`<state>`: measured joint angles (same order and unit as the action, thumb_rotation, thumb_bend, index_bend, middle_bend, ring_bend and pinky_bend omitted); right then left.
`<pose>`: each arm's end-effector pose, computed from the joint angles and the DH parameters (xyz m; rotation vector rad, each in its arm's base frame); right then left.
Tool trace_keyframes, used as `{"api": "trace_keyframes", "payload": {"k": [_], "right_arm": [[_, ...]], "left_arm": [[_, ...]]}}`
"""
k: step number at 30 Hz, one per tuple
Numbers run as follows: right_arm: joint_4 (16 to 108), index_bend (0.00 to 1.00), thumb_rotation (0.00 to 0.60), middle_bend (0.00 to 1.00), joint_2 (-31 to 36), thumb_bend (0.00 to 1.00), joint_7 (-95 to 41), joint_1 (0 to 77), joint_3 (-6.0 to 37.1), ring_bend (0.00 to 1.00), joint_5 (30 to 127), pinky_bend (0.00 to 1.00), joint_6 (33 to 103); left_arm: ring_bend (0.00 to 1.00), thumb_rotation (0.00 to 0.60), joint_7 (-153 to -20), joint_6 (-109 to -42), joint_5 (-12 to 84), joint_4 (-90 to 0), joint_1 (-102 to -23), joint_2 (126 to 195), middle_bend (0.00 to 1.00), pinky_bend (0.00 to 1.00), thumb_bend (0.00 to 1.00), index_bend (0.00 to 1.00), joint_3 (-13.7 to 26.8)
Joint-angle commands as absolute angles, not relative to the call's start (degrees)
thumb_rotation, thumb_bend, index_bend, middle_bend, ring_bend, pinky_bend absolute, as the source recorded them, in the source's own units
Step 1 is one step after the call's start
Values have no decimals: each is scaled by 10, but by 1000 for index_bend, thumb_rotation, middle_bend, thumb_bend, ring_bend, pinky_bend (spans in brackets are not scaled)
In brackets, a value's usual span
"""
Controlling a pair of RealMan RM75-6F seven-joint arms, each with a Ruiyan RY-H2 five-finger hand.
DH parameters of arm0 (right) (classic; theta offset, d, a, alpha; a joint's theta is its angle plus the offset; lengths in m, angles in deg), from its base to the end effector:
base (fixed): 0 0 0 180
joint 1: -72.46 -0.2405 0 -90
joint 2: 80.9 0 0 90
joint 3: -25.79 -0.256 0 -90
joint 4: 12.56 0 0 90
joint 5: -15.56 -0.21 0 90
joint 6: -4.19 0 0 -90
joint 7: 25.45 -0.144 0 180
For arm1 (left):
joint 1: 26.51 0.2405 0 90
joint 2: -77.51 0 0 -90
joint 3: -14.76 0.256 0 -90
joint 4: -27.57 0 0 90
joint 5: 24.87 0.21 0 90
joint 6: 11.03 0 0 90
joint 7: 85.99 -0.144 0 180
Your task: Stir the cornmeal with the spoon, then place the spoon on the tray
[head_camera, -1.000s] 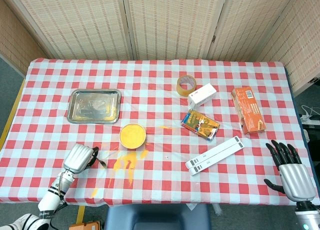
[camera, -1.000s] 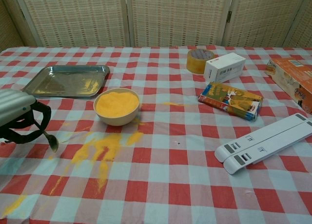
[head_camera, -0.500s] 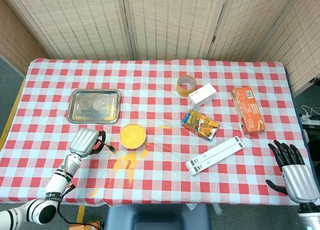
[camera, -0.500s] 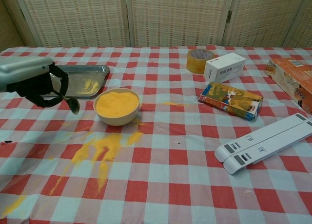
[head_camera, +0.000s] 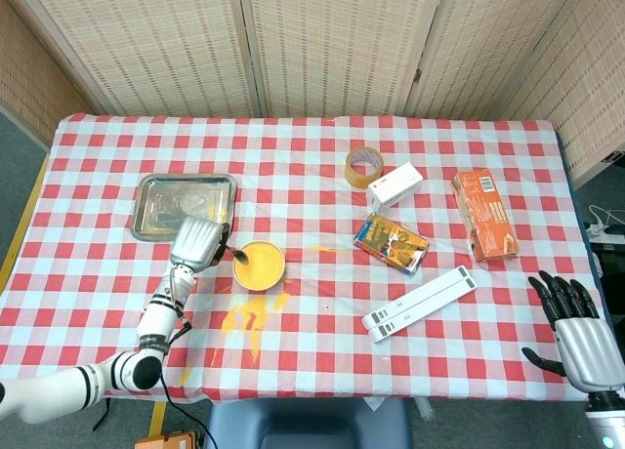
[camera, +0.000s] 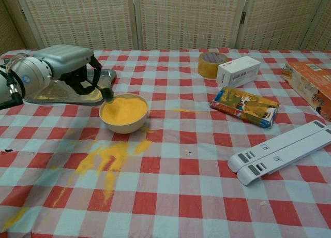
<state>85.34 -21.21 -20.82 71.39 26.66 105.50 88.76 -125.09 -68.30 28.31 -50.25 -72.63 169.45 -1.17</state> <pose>-0.3048 -0.1457 0.1612 1.4693 -0.9242 0.8007 -0.1434 0.3889 -0.0017 -1.7390 -0.7130 -0.7410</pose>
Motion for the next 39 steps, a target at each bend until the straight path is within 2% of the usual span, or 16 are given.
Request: {"api": "trace_keyframes", "payload": {"k": [1,7,15,19,23,29,33,39], "right_arm": [[853,0,600,0,-213,46,-210,713,266,0,1053,0,885],[852,0,600,0,-214,46,-215,712,265,0,1051,0,883],[854,0,600,0,-216,45,-217,714,268,0,1061,0,889],[854,0,600,0,-218,46,-221,716,270,0,1066,0,894],[855,0,600,0,-219,45,-223,718,271,0,1071,0,899],[855,0,600,0,-220,46,-223,719,272,0,1073,0,901],[856,0,600,0,-218,46,-219,719,273,0,1076,0,902],[856,0,600,0,-216,45,-216,720,273,0,1077,0,903]], "left_arm": [[1000,600,-1281,-702,272,-461,-750,1733,1000,1000,489,782,-10],[1000,600,-1305,-725,281,-424,-761,1770,1000,1000,490,782,4],[1000,600,-1342,-760,298,-419,-762,1796,1000,1000,490,772,20],[1000,600,-1348,-773,308,-414,-754,1804,1000,1000,489,685,31],[1000,600,-1344,-781,320,-407,-744,1807,1000,1000,489,554,42],[1000,600,-1342,-787,331,-403,-734,1806,1000,1000,489,435,50],[1000,600,-1337,-799,344,-414,-721,1793,1000,1000,488,390,57],[1000,600,-1340,-804,352,-438,-708,1778,1000,1000,487,385,61]]}}
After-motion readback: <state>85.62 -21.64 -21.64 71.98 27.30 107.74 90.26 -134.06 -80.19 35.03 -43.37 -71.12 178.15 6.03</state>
